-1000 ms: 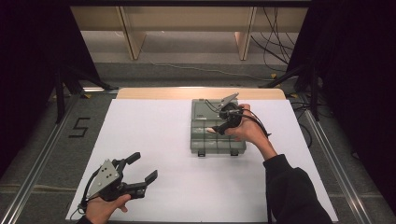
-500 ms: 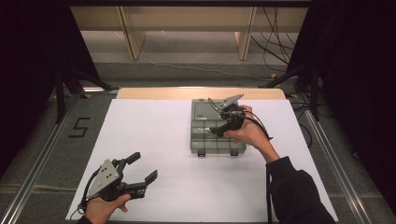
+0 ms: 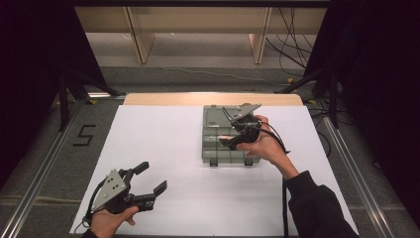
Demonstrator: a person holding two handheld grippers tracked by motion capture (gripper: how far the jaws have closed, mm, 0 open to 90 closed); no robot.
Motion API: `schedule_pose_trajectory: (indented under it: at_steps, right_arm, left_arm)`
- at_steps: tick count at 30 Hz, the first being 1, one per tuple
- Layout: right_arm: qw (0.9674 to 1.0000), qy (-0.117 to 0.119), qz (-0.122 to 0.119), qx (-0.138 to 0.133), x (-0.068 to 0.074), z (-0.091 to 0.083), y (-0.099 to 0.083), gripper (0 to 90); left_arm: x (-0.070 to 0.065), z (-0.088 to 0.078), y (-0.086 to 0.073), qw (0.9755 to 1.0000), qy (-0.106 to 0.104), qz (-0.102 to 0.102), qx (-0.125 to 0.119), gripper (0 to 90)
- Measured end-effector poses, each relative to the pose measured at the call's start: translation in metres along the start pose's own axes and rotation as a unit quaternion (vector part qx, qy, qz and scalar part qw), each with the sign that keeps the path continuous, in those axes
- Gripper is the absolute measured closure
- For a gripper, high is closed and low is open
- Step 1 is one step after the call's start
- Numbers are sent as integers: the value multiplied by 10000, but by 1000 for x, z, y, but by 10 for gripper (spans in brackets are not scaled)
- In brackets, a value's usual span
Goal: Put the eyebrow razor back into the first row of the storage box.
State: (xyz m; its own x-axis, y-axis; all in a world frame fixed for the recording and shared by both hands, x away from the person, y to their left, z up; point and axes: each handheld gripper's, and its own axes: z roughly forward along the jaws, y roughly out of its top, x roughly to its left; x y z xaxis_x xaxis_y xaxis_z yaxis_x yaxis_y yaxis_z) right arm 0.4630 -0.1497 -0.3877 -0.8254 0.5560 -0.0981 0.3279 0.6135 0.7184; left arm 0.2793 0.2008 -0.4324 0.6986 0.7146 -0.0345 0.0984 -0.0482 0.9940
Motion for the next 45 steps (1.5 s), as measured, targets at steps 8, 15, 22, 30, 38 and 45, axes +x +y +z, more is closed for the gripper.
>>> schedule_pose_trajectory:
  at_steps: [8, 15, 22, 30, 38, 45]
  right_arm:
    - [9997, 96, 54, -203, 10, -3, -2, 253]
    - [9992, 227, 75, -308, 18, -10, -4, 252]
    - [9987, 319, 102, -377, 28, -16, -11, 248]
    - [9975, 439, 95, -539, 41, -23, -17, 247]
    - [9964, 470, 94, -694, 52, -29, -22, 248]
    - [9953, 501, 127, -822, 56, -33, -27, 248]
  left_arm:
    - [0, 0, 0, 10000, -3, -1, 0, 162]
    - [0, 0, 0, 10000, -3, -1, -1, 162]
    - [0, 0, 0, 10000, -6, -4, 10, 162]
    - [0, 0, 0, 10000, -7, 3, -3, 162]
    - [0, 0, 0, 10000, -5, 6, 3, 162]
    - [0, 0, 0, 10000, 0, -4, 4, 162]
